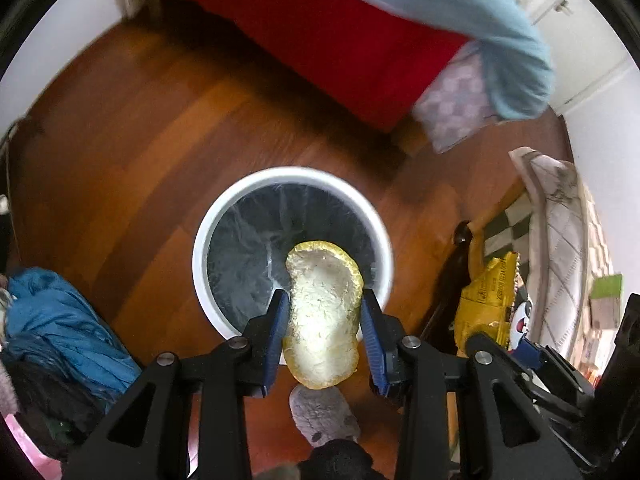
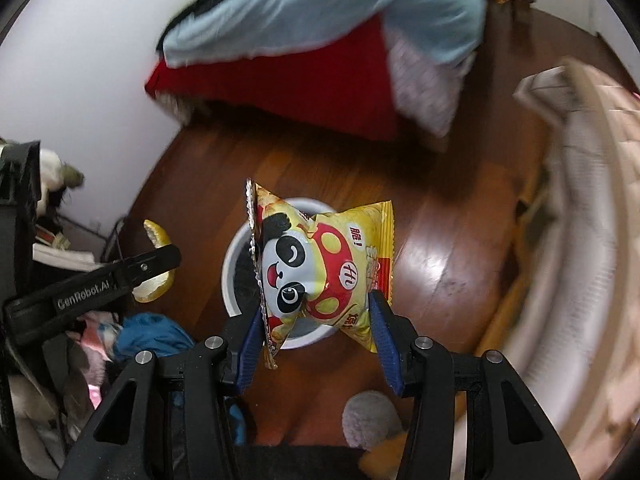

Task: Collect trash
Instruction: 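Carry both items over the trash bin and open both tools to drop them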

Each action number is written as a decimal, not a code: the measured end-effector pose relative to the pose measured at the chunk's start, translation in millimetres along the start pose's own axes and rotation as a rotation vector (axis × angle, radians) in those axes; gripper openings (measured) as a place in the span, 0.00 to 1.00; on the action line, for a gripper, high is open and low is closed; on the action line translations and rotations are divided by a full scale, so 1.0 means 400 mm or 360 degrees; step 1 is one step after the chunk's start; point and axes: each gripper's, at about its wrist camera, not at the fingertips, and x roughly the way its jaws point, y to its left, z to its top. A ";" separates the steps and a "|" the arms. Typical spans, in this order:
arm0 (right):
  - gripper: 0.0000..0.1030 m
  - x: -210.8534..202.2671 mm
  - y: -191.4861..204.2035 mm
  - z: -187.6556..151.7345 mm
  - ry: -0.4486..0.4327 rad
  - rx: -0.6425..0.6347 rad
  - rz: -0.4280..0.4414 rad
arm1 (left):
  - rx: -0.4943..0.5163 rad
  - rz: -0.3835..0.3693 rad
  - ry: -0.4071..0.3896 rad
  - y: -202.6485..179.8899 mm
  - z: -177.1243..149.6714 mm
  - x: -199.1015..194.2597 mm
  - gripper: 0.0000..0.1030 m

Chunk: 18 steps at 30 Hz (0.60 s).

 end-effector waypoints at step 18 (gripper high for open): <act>1.00 0.392 0.051 0.077 0.0215 -0.0035 0.0098 | -0.0164 0.0457 -0.0193 0.175 -0.068 -0.010 0.94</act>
